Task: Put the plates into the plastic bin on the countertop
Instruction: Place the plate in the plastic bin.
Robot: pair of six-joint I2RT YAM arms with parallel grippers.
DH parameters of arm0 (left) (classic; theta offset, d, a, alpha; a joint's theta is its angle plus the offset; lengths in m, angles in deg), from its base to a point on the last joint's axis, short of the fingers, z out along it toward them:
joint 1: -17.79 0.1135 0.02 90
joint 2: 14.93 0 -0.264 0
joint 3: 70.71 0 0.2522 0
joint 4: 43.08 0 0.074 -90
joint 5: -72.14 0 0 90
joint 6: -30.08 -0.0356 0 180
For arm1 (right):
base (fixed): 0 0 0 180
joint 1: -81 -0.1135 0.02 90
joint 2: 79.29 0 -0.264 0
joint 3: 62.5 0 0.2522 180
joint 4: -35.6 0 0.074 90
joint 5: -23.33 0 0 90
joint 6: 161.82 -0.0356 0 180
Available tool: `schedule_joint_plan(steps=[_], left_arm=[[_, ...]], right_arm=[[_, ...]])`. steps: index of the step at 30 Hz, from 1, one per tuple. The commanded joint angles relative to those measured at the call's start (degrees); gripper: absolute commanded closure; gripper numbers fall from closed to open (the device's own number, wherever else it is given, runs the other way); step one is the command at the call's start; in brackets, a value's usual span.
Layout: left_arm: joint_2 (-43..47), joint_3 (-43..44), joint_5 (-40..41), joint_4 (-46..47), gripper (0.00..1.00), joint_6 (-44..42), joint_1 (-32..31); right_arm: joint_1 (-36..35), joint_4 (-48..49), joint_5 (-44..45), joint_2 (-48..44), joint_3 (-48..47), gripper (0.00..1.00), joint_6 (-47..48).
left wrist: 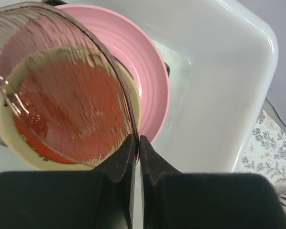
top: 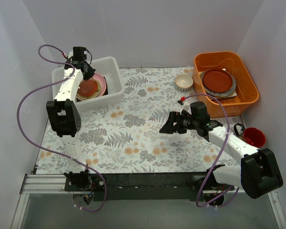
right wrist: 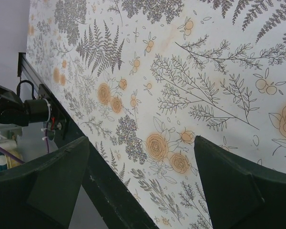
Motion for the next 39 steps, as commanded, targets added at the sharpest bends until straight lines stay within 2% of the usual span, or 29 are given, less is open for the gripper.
schedule_joint_plan(steps=[1, 9, 13, 14, 15, 20, 25, 37, 39], left_arm=[[-1.3, 1.7, -5.2, 1.7, 1.00, 0.7, -0.1], [-2.9, 1.2, -7.8, 3.4, 1.00, -1.7, -0.1], [-2.9, 0.4, -10.6, 4.6, 0.91, -4.1, -0.1], [-2.9, 0.3, -10.6, 4.9, 0.86, -4.8, -0.1], [-2.9, 0.2, -13.8, 5.4, 0.84, -5.0, -0.1], [-4.3, 1.2, -18.3, 5.1, 0.78, -6.2, -0.1], [-5.8, 2.5, -18.8, 2.0, 0.77, -6.6, -0.1], [-3.6, 2.3, -20.4, 1.4, 0.76, -7.8, 0.1], [-2.3, 2.3, -22.2, 2.2, 0.73, -8.2, 0.1]], right_arm=[[0.5, 1.2, 0.5, -0.2, 0.6, 0.02, 0.5], [0.8, 0.9, 0.5, -0.1, 0.4, 0.02, 1.1], [0.9, 0.5, 0.5, -0.2, 0.6, 0.02, 1.2], [1.0, 0.4, 0.6, -0.2, 0.6, 0.02, 1.3], [1.0, 0.3, 0.6, -0.2, 0.7, 0.02, 1.3], [1.2, 0.2, 0.5, -0.3, 0.7, 0.02, 1.5], [1.4, -0.4, 0.5, -0.4, 0.8, 0.02, 1.8], [1.8, -0.4, 0.2, -0.1, 0.4, 0.02, 2.0], [1.9, -0.5, 0.1, 0.0, 0.3, 0.02, 2.0]])
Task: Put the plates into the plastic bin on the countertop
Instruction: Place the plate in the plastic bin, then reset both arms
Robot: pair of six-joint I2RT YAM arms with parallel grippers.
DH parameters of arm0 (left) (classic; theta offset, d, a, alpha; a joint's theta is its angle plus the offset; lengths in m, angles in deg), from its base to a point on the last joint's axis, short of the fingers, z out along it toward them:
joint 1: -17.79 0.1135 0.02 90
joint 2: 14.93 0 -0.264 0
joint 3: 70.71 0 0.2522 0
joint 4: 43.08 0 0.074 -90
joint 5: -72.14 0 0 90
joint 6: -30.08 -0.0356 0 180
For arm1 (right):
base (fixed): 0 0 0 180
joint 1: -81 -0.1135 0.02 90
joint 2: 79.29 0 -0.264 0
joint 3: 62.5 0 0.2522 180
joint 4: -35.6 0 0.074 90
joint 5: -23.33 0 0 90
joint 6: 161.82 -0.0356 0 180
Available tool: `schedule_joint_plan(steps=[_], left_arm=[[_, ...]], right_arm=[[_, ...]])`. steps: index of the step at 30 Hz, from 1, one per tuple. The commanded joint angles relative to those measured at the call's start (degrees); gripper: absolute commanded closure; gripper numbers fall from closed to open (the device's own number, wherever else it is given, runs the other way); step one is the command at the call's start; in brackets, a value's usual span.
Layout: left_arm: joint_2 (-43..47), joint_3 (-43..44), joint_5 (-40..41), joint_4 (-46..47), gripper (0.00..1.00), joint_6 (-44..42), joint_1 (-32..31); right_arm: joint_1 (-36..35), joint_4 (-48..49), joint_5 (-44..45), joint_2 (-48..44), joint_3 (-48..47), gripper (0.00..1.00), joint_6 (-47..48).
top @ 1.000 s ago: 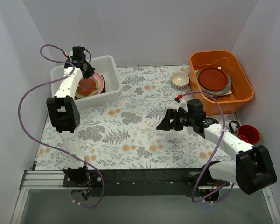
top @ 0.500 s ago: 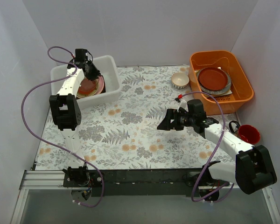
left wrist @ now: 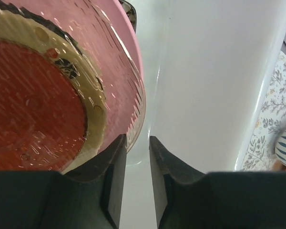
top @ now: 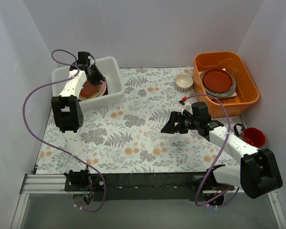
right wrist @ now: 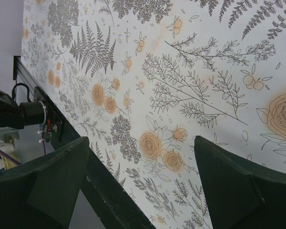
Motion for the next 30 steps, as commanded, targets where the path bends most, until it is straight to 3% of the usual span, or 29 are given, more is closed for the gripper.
schedule_joint_plan(steps=[1, 3, 5, 7, 8, 15, 16, 20, 30], left_arm=[[5.4, 1.5, -4.0, 0.7, 0.70, -1.9, 0.3], [7.0, 1.4, -6.1, 1.7, 0.62, -2.7, 0.4], [8.6, 0.1, -9.1, 3.5, 0.43, -5.3, 0.4], [11.7, -1.4, -15.7, 5.4, 0.36, -7.3, 0.4], [13.1, -3.5, -17.5, 8.0, 0.28, -7.7, 0.4], [20.8, -5.8, -26.5, 12.9, 0.03, -6.1, 2.3], [22.5, -6.6, -31.0, 13.9, 0.02, -6.0, 2.5], [29.6, -14.4, -34.8, 20.9, 0.02, -4.3, 2.6], [47.7, -34.7, -35.2, 22.4, 0.02, -9.8, 2.7]], right_arm=[[0.4, 0.1, -0.1, 0.0, -0.2, 0.02, 1.3], [0.4, -0.3, -0.1, -0.1, -0.5, 0.02, 1.4], [0.4, -0.5, 0.1, -0.2, -0.8, 0.02, 1.5], [0.4, -1.0, 0.3, -0.2, -1.0, 0.02, 1.5], [0.4, -1.3, 0.3, -0.2, -1.4, 0.02, 1.6], [0.8, -3.1, 1.1, -0.9, -2.7, 0.02, 2.2], [0.8, -3.7, 1.1, -0.9, -2.9, 0.02, 2.4], [1.1, -5.4, 1.2, -1.9, -3.7, 0.02, 3.0], [1.8, -9.2, 2.3, -6.4, -5.6, 0.02, 4.8]])
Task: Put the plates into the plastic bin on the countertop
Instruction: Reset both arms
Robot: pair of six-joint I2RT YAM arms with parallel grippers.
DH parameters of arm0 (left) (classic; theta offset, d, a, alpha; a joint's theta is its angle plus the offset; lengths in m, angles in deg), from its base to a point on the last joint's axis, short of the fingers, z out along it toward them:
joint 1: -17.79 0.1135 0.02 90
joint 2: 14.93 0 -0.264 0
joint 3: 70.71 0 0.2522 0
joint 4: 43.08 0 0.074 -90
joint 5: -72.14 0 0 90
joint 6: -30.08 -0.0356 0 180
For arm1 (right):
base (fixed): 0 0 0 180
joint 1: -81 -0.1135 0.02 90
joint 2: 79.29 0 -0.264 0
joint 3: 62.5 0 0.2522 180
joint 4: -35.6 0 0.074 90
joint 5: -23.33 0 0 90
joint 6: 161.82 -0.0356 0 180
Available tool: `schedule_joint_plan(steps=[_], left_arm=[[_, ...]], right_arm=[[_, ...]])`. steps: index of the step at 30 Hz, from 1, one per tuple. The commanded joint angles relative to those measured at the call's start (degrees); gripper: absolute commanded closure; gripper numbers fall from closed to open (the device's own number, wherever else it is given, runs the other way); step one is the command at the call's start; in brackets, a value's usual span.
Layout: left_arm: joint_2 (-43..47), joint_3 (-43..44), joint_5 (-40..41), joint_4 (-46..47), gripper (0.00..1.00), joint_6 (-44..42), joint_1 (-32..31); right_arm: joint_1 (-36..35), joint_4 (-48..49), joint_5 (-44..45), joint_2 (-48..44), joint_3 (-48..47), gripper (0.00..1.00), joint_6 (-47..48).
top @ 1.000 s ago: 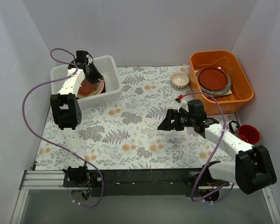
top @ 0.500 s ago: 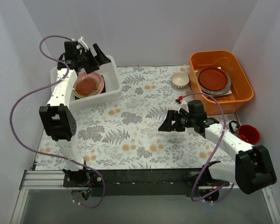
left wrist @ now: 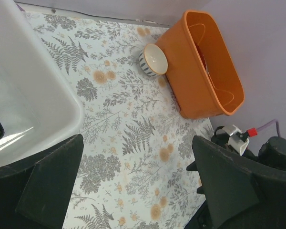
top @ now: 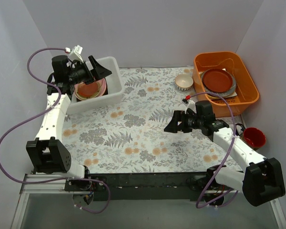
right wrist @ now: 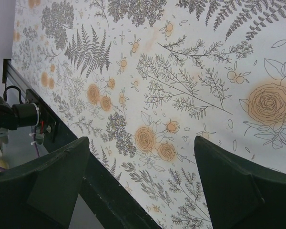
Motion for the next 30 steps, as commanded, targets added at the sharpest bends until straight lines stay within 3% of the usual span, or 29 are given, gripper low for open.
schedule_joint_plan(steps=[1, 9, 13, 16, 20, 22, 30], left_arm=[[10.0, -7.1, -2.0, -0.4, 0.02, -4.9, -0.2], [20.4, -18.1, -1.6, -9.4, 0.02, -10.4, -0.3], [23.3, -21.4, -0.2, -14.3, 0.02, -11.0, -0.3], [24.7, -22.9, 5.0, -18.5, 0.02, -12.3, -0.3], [24.7, -23.9, 16.3, -23.0, 0.02, -11.3, -0.3], [24.5, -24.9, 22.2, -23.4, 0.02, -10.3, -0.3], [23.7, -27.7, 32.3, -21.6, 0.02, -5.3, -0.3]], right_arm=[[0.6, -2.0, 0.0, -2.5, -3.7, 0.02, 2.4], [2.0, -4.1, -5.7, -2.2, -6.1, 0.02, 6.5], [2.7, -9.7, -5.6, 0.4, -8.9, 0.02, 11.0], [2.9, -16.5, 4.8, 0.9, -11.7, 0.02, 13.3], [2.9, -23.6, 28.2, 2.2, -15.6, 0.02, 12.6], [2.9, -24.9, 31.8, 3.6, -17.1, 0.02, 12.6], [2.9, -22.7, 41.5, 1.3, -17.9, 0.02, 10.0]])
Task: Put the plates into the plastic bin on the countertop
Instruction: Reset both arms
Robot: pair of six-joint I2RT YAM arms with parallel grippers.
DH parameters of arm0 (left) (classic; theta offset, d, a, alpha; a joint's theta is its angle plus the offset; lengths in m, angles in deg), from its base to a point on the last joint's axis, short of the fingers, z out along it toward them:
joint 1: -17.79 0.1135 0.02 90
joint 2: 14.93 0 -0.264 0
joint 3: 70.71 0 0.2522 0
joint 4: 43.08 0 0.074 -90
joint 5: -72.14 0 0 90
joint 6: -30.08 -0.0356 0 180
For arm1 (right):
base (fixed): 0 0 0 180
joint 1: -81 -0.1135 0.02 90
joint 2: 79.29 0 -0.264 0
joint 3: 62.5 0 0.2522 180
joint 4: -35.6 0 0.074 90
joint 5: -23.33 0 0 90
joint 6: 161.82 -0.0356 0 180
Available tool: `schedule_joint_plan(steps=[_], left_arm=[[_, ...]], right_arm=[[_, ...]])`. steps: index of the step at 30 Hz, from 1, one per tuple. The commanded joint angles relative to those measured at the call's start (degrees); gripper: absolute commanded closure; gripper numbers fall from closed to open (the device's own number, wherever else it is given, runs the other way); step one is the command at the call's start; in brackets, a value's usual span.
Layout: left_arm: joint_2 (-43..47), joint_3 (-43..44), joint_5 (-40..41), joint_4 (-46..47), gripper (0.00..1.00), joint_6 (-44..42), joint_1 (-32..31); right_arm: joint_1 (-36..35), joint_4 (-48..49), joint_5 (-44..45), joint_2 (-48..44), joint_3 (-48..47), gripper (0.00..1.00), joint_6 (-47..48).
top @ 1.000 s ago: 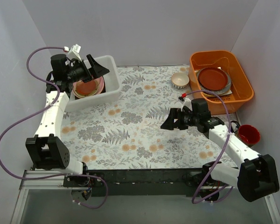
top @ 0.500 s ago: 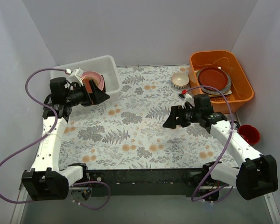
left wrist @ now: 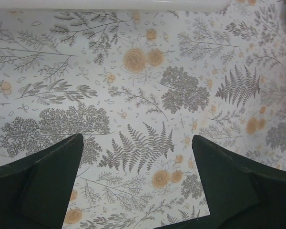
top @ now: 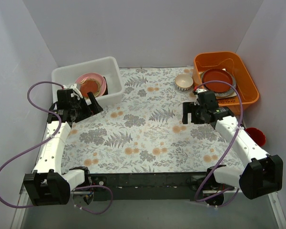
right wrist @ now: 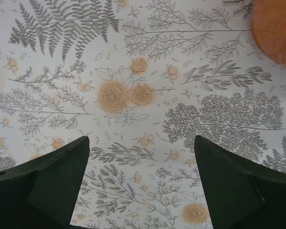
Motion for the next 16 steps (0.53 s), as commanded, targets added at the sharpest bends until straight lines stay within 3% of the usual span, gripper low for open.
schedule_joint_plan(steps=[1, 8, 16], left_arm=[[0.4, -1.1, 10.2, 0.0, 0.02, 2.7, 0.0], [0.1, -2.0, 13.8, 0.7, 0.02, 3.4, 0.0], [2.2, -4.9, 2.1, 6.4, 0.02, 0.5, 0.0]], right_arm=[[0.2, 0.7, 10.0, -2.6, -2.1, 0.02, -1.0], [0.2, 1.5, 10.8, -4.5, -1.2, 0.02, -1.3], [0.2, 2.7, 4.9, -5.4, 0.6, 0.02, 0.4]])
